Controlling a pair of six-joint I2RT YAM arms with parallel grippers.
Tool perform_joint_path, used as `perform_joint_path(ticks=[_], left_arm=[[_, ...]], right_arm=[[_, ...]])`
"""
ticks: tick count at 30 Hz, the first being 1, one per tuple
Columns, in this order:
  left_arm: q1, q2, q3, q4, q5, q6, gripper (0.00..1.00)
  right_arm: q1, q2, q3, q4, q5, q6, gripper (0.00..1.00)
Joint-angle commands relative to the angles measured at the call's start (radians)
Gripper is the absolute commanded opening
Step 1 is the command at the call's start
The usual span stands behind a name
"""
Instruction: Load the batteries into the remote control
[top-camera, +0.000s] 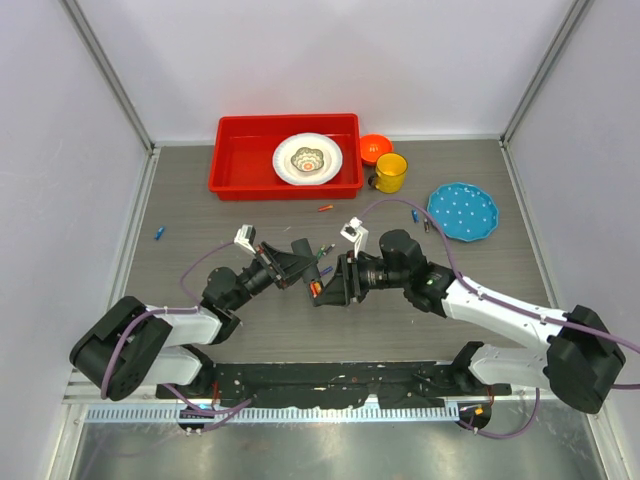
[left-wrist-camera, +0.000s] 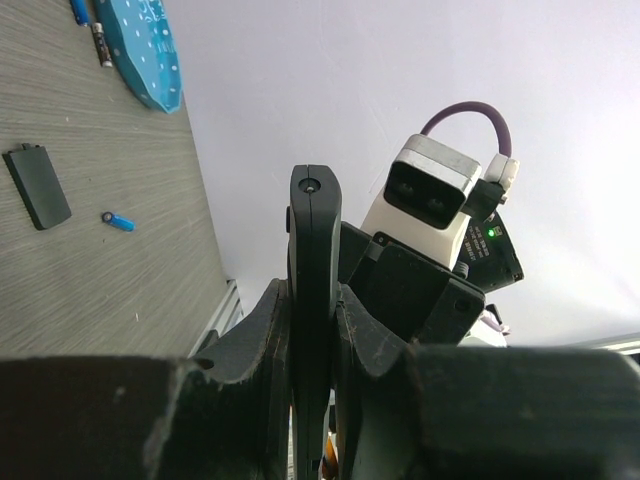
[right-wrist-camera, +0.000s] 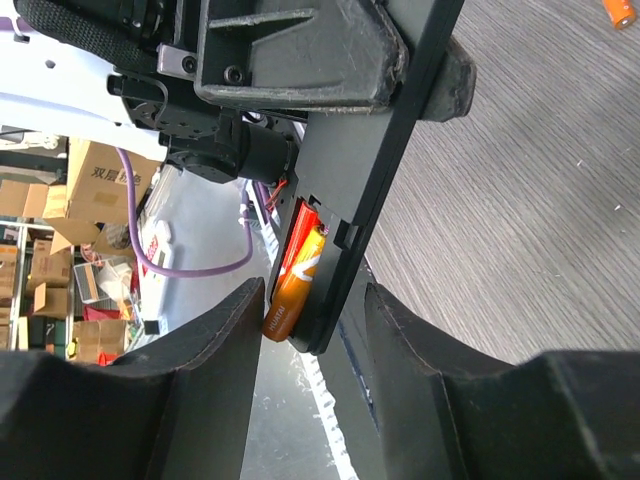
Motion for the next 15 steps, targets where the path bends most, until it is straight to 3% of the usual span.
perform_joint_path(ticks=[1, 15], left_arm=[[-0.018, -0.033, 0.007, 0.264, 0.029, 0.0, 0.0], [-0.029, -0.036, 0.004, 0.264, 0.017, 0.006, 0.0]], right_arm=[[-0.017, 0.011, 0.01, 0.074, 0.028, 0.02, 0.49], [-0.027, 0.021, -0.012, 0.117, 0.018, 0.06, 0.38]])
